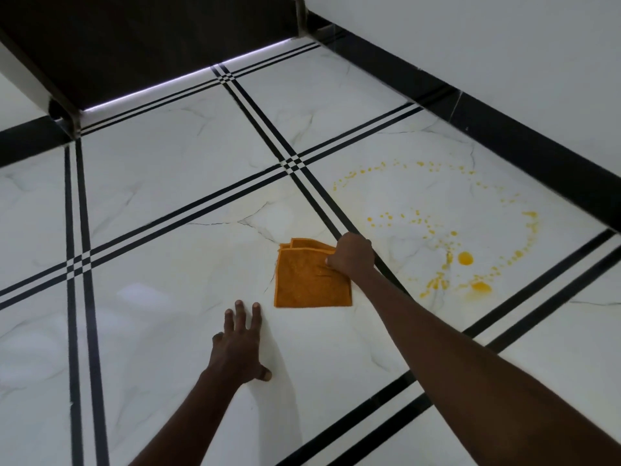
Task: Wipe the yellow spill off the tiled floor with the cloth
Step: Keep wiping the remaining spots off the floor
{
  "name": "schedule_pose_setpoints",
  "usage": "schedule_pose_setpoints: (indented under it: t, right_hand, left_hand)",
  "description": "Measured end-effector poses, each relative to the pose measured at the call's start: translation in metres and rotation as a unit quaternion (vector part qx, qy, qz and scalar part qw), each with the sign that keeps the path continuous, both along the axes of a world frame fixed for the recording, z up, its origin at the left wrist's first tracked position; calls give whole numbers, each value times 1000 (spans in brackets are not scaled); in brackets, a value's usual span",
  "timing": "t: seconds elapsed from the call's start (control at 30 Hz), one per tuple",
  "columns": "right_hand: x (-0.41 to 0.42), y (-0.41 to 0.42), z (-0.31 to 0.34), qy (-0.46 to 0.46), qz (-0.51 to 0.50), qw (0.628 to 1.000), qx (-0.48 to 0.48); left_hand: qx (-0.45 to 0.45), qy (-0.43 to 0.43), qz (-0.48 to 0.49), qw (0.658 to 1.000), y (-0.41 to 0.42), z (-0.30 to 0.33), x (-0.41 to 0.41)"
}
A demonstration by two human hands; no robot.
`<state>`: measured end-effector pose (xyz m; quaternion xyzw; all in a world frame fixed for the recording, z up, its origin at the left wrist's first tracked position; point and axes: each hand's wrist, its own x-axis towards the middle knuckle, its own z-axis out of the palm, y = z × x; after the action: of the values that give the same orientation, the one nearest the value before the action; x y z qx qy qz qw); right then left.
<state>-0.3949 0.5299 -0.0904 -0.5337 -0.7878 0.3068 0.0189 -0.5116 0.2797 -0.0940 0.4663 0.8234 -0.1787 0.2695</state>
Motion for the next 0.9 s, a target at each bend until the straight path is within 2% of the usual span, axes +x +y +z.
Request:
schedule_pose_setpoints:
  t: [0.13,0.17,0.3,0.4,0.5,0.6,0.63,0.73,0.9]
  right_hand:
    - [43,0,28,150,-38,975,-161]
    - [58,-1,38,172,-45,972,-155]
    - [112,4,74,179,-17,984,1]
    - [127,-3,98,140,46,987,70]
    - [121,-27,90,109,92,989,45]
    - [116,-56,34,130,79,983,106]
    - [117,-66,8,98,89,980,150]
    - [124,-87,-55,-63,157,969,182]
    - [131,-96,-68,-61,164,962,211]
  left_hand:
    - [7,-25,8,1000,-3,5,-3]
    - [8,-30,13,999,-3,7,-4]
    - [-1,-63,48,997,8,12,-10]
    - [-12,-62,68,996,18,12,-13]
    - [-25,-43,83,995,27,10,-9]
    - [-33,-12,80,996,37,13,4]
    - [-25,3,74,997,39,14,9]
    - [18,20,37,999,50,17,26]
    - [66,7,-60,996,73,7,54]
